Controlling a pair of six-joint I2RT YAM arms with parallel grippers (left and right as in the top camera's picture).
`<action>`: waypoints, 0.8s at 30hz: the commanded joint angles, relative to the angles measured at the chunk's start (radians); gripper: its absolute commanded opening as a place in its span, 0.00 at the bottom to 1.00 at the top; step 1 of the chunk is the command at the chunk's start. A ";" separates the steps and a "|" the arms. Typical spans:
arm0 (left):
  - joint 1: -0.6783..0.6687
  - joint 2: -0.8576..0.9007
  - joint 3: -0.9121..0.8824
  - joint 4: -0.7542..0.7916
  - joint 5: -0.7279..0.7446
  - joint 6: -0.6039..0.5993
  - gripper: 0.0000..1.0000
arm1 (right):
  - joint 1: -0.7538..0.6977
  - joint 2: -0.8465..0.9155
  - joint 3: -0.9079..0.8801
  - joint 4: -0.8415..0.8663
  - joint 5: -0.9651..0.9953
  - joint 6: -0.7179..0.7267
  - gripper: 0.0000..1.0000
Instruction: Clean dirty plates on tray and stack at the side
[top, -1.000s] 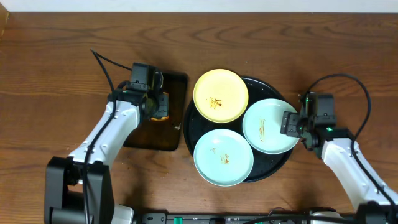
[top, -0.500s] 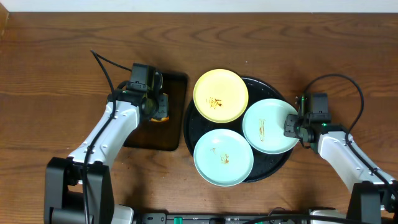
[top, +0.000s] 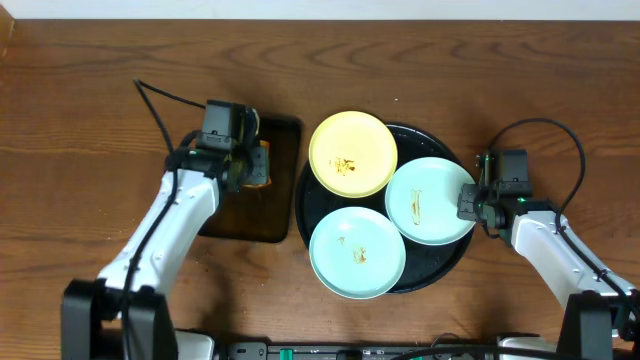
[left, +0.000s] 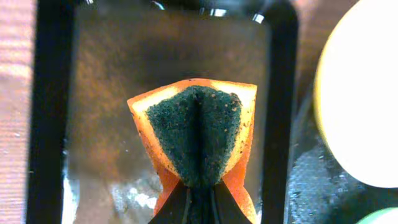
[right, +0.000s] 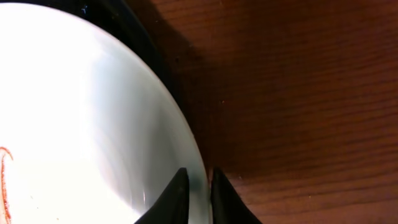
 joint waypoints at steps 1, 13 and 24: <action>-0.001 -0.066 0.001 0.028 -0.009 -0.005 0.08 | 0.006 0.004 0.014 -0.001 0.009 0.004 0.09; -0.001 -0.218 0.001 0.193 -0.051 0.023 0.08 | 0.006 0.004 0.014 0.000 0.010 0.004 0.03; -0.001 -0.206 0.000 0.151 -0.050 -0.008 0.08 | 0.006 0.004 0.014 -0.001 0.009 0.004 0.01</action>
